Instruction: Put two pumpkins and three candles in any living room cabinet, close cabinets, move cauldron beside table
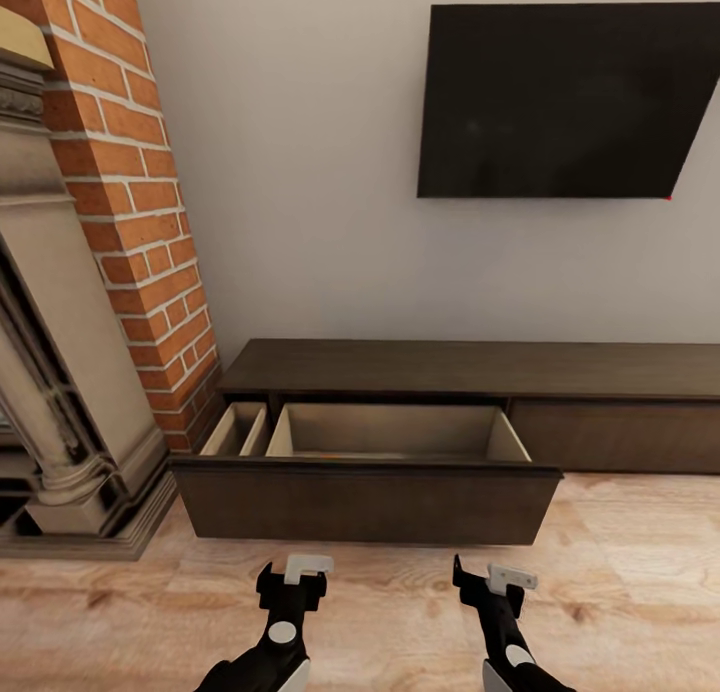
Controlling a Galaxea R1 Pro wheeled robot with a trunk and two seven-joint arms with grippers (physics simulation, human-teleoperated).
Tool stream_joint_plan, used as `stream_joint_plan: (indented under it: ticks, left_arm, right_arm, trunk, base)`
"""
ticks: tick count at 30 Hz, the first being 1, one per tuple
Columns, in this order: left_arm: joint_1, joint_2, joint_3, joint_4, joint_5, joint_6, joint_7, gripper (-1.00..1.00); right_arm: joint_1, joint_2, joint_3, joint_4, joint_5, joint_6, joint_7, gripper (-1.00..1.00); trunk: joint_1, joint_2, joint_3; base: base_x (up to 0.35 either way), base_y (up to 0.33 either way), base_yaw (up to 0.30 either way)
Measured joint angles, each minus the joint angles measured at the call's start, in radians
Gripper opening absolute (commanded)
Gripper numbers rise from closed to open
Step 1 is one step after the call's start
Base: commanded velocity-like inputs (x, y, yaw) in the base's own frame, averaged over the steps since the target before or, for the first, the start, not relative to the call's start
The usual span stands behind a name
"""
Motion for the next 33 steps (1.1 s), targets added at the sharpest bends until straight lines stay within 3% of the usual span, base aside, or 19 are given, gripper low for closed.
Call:
stream_joint_plan:
  ticks: [21, 29, 33]
  left_arm:
    - [0.000, 0.002, 0.002, 0.003, 0.000, 0.000, 0.000, 1.00]
    - [0.000, 0.002, 0.002, 0.000, 0.000, 0.000, 0.000, 1.00]
    - [0.000, 0.002, 0.005, -0.001, 0.000, -0.001, 0.001, 1.00]
  right_arm:
    - [0.000, 0.006, 0.001, 0.006, 0.001, 0.001, 0.002, 1.00]
    - [0.001, 0.006, 0.001, 0.007, 0.001, 0.001, 0.002, 1.00]
    - [0.001, 0.006, 0.001, 0.008, 0.001, 0.002, 0.002, 1.00]
  trunk:
    - [0.000, 0.000, 0.000]
    - [0.000, 0.000, 0.000]
    - [0.002, -0.001, -0.015]
  base:
    - [0.231, 0.028, 0.000]
    - [0.046, 0.000, 0.000]
    - [0.002, 0.000, 0.000]
